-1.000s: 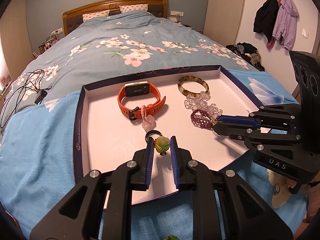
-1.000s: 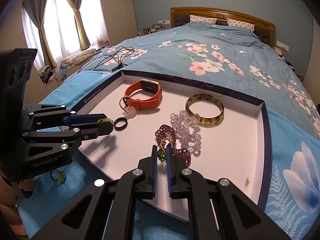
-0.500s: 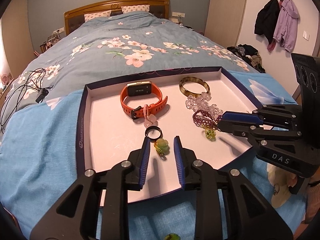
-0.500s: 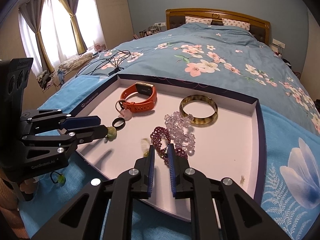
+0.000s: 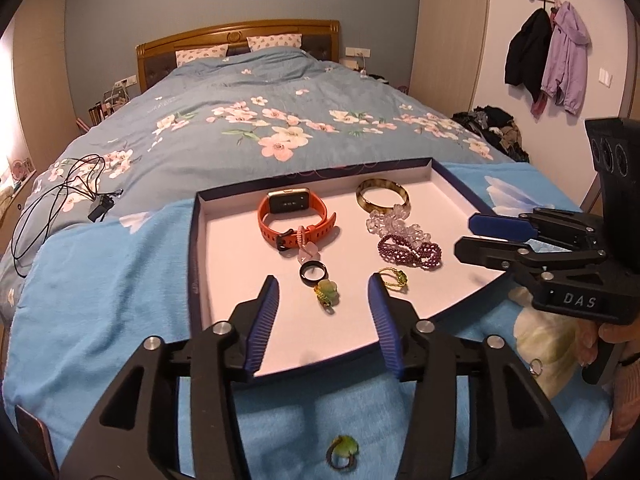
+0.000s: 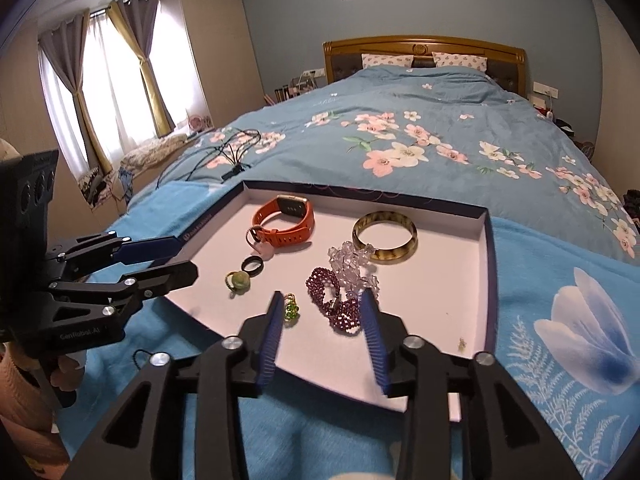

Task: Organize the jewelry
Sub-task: 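Withdraw both open tools toward the silver ring and green stone ring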

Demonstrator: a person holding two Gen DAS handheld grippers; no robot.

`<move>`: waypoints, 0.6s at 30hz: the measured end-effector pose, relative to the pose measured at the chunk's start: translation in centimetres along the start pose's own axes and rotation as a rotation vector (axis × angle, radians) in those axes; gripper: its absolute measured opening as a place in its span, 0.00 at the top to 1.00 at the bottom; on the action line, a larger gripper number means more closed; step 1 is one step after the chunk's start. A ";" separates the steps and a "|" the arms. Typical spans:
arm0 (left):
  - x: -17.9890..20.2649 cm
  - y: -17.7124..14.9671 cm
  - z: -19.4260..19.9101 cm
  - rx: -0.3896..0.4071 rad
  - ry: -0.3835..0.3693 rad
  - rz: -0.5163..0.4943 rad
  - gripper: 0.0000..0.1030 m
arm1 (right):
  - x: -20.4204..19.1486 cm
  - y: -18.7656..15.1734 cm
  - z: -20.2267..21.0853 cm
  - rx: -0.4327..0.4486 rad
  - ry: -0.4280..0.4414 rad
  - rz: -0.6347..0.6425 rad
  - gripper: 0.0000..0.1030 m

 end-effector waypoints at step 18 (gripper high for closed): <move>-2.2 -5.4 5.4 -0.020 -0.012 -0.016 0.48 | -0.9 -5.8 4.4 -0.054 0.003 -0.032 0.55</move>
Point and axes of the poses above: each gripper's, at about its wrist camera, not at the fingertips, and z roughly against the way its jaws point, x to its right, y to its top, the point moved 6 cm from there along -z, roughly the way its jaws point, and after that the axes turned 12 degrees about z, right-handed, at the moved point
